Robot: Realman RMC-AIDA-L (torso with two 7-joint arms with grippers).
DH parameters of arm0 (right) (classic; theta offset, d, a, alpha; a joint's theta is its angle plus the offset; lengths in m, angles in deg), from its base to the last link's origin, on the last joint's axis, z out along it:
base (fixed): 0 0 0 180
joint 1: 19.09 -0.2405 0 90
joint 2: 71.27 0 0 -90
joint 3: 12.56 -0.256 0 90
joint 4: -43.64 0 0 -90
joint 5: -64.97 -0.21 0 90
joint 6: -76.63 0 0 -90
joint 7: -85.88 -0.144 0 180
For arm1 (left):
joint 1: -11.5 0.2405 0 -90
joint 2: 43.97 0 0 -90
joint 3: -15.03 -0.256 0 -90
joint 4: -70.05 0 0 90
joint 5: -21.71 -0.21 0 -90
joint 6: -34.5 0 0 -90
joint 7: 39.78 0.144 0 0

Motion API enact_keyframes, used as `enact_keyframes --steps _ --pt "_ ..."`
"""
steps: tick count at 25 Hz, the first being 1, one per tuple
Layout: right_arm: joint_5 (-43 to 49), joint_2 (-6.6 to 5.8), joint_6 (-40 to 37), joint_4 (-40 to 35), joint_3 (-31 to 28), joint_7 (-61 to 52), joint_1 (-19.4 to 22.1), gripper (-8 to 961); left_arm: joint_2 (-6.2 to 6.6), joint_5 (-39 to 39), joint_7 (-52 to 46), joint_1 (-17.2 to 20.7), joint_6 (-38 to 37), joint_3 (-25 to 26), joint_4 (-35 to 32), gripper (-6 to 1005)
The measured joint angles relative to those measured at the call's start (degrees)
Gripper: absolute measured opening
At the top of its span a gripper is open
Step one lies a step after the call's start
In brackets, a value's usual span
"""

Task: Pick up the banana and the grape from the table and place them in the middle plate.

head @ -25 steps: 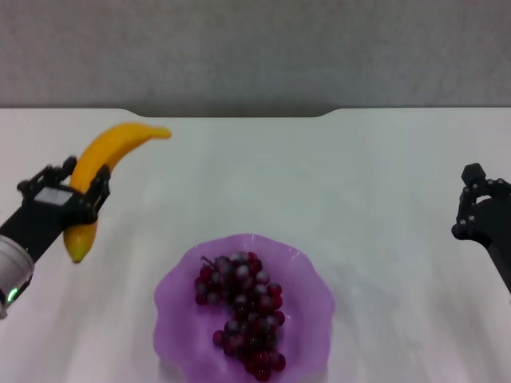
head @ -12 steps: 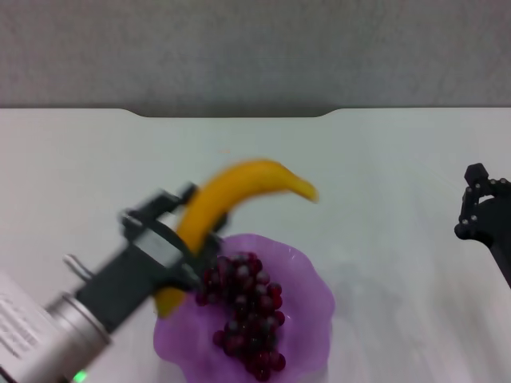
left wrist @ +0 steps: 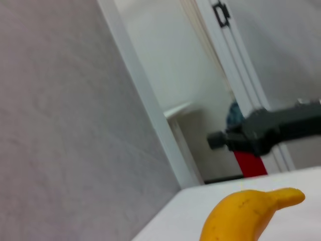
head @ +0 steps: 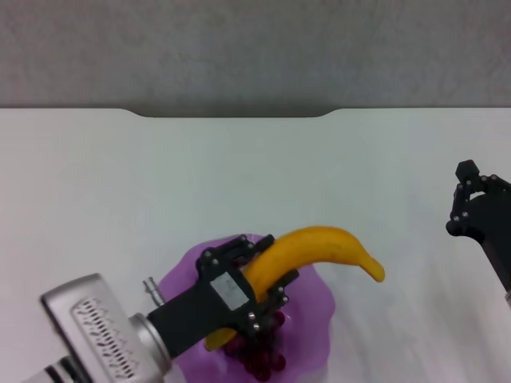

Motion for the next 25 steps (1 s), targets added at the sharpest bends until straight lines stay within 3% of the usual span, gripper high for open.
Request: enact_keyframes --steps 5,10,25 --pt "0.0 0.34 0.0 -0.4 0.1 0.0 -0.1 11 -2.12 0.0 0.0 -3.7 4.9 0.6 -4.5 496" --pt "0.0 0.32 0.0 -0.4 0.6 0.0 -0.2 10 -3.55 0.9 0.0 -4.9 9.3 3.4 -6.6 498" --pt "-0.1 0.30 0.0 -0.5 0.6 0.0 -0.3 11 -4.00 4.2 0.6 -4.5 11.6 4.2 -7.0 502"
